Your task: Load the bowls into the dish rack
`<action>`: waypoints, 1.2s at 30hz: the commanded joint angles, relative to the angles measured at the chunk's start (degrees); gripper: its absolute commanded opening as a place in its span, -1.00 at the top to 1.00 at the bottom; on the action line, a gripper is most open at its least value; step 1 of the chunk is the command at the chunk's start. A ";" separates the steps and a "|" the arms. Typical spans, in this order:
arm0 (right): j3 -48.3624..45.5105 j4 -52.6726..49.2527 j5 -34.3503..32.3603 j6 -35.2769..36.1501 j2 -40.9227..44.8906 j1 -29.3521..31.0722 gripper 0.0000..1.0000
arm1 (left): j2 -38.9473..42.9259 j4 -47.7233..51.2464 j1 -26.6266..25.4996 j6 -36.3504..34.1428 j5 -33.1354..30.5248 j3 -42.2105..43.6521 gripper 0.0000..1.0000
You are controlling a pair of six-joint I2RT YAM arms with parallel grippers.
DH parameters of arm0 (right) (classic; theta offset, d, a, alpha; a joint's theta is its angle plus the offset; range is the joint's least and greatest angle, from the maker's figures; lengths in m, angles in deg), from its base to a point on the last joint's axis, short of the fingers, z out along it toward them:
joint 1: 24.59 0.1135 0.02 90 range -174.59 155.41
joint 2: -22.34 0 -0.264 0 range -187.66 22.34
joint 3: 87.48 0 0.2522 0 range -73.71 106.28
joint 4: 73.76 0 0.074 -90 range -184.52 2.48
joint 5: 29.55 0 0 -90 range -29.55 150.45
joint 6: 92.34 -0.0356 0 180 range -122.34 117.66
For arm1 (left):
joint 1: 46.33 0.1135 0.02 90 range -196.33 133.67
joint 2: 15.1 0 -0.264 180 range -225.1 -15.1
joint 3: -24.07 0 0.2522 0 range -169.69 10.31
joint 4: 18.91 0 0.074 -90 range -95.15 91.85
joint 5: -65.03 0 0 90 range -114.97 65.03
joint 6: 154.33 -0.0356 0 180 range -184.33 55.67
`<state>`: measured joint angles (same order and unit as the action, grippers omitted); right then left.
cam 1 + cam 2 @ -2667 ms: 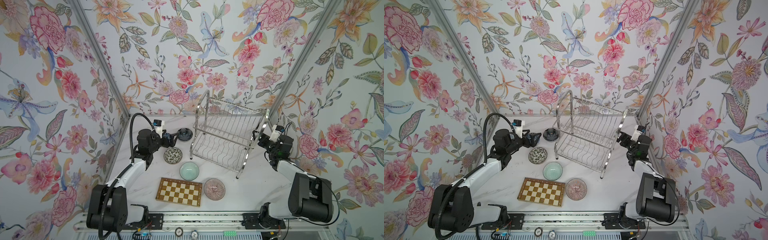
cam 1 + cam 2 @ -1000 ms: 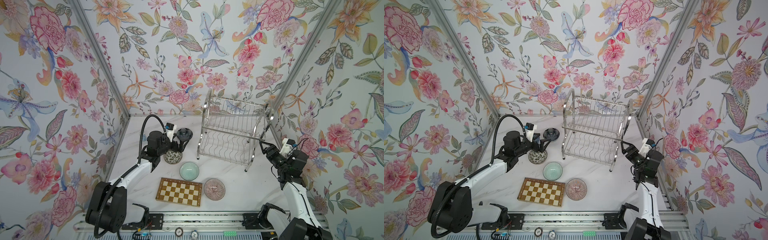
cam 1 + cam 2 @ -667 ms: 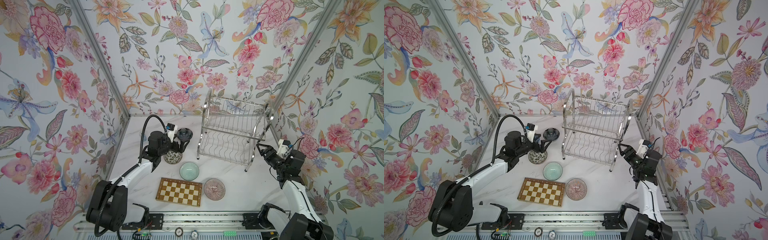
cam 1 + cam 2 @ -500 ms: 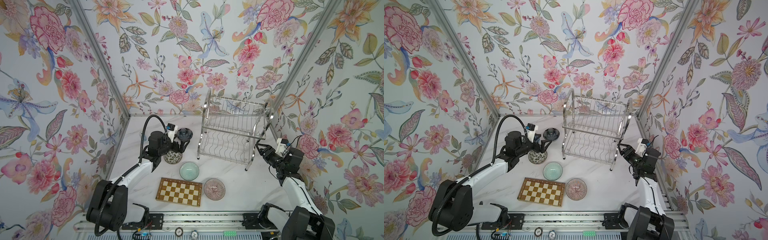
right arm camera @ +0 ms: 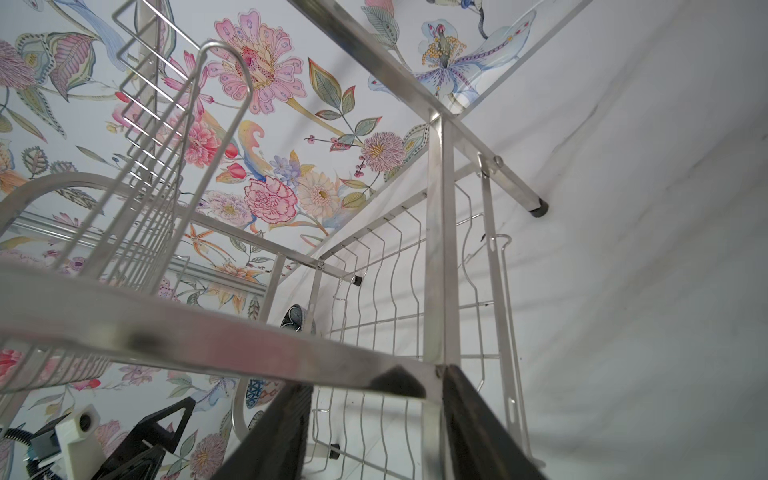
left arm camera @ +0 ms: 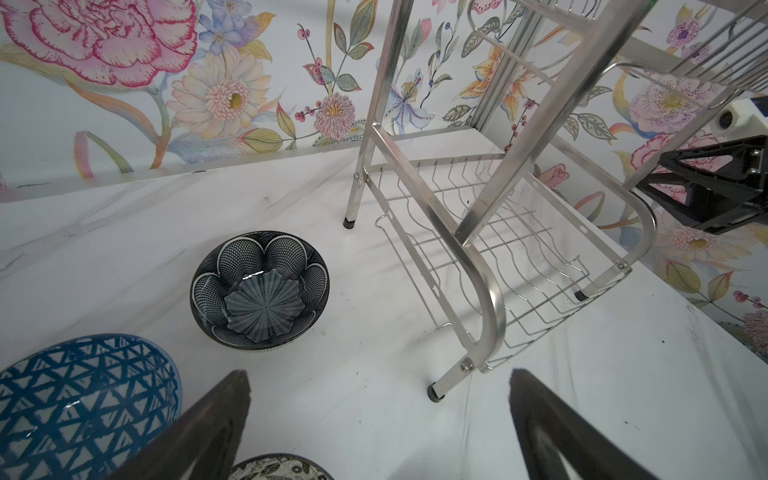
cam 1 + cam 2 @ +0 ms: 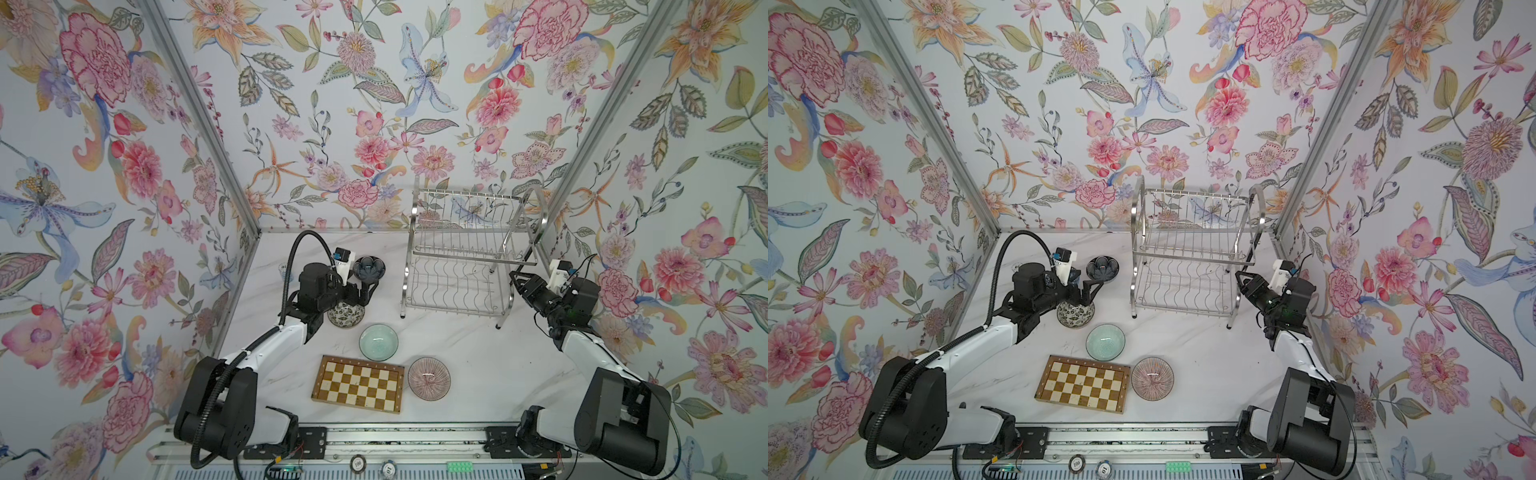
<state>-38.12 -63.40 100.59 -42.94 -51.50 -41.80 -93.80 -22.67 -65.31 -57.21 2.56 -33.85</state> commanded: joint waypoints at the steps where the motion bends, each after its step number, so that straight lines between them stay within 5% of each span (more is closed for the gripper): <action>1: 1.45 1.84 -3.14 -0.08 0.31 0.90 -0.04 | -1.23 1.39 -1.09 2.13 -4.03 -2.54 -0.98; 10: -2.27 -8.30 -10.20 6.73 8.69 2.51 -0.06 | -2.38 9.51 -5.28 3.26 -8.16 -6.92 -0.98; 19: -5.99 -9.29 -14.28 8.36 10.99 2.63 -0.08 | -5.33 5.74 -10.65 10.75 -14.11 -7.23 -0.98; 36: -1.52 -6.87 -19.70 13.29 1.93 7.94 0.10 | -1.25 11.64 -5.57 10.98 -17.73 -10.26 -0.98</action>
<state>-41.71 -71.84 83.24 -31.03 -48.29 -34.55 -97.73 -13.16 -72.39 -45.80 -13.92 -42.98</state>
